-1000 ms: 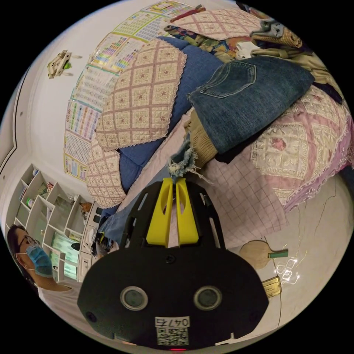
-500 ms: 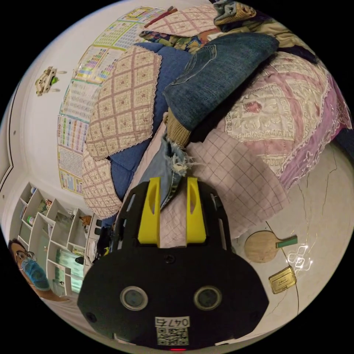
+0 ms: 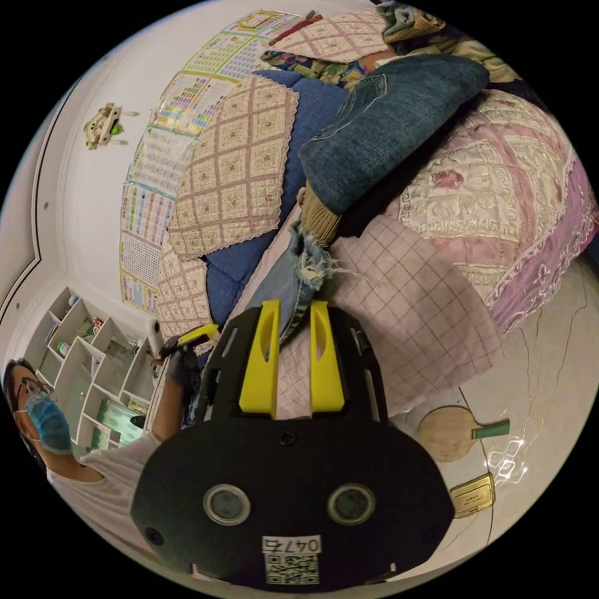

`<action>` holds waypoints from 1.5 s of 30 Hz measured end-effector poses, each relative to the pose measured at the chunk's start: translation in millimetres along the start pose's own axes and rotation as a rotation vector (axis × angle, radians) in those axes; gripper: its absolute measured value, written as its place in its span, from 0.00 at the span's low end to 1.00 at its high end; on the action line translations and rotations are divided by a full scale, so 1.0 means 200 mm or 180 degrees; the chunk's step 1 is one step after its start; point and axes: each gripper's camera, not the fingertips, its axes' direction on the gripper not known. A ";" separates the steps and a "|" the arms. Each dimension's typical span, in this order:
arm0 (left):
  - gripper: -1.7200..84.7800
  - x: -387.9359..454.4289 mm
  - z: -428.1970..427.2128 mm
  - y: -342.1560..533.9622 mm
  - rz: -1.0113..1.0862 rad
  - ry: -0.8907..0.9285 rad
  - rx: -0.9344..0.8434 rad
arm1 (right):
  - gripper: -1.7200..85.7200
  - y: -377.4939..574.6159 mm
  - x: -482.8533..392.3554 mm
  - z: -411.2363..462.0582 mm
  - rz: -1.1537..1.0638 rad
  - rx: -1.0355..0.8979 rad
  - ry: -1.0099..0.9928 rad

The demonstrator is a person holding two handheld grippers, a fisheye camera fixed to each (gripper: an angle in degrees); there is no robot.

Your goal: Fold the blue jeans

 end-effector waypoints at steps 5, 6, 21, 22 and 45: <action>0.09 -0.11 0.16 -0.51 0.0151 0.0340 -0.0318 | 0.06 0.02 0.03 -0.06 -0.0034 0.0032 -0.0037; 0.09 -0.12 0.17 -0.60 0.0160 0.0365 -0.0376 | 0.05 0.02 0.03 -0.07 -0.0036 0.0036 -0.0049; 0.02 -0.12 -0.14 -1.14 0.0042 0.0430 -0.0345 | 0.08 0.04 -0.15 0.12 -0.0389 -0.0067 -0.0109; 0.01 -0.10 -0.15 -1.16 0.0069 0.0413 -0.0336 | 0.08 0.05 -0.17 0.15 -0.0385 -0.0078 -0.0122; 0.10 0.35 -0.46 -1.08 -0.0341 0.0344 0.0128 | 0.01 0.09 -0.79 0.74 -0.1049 0.0213 0.0576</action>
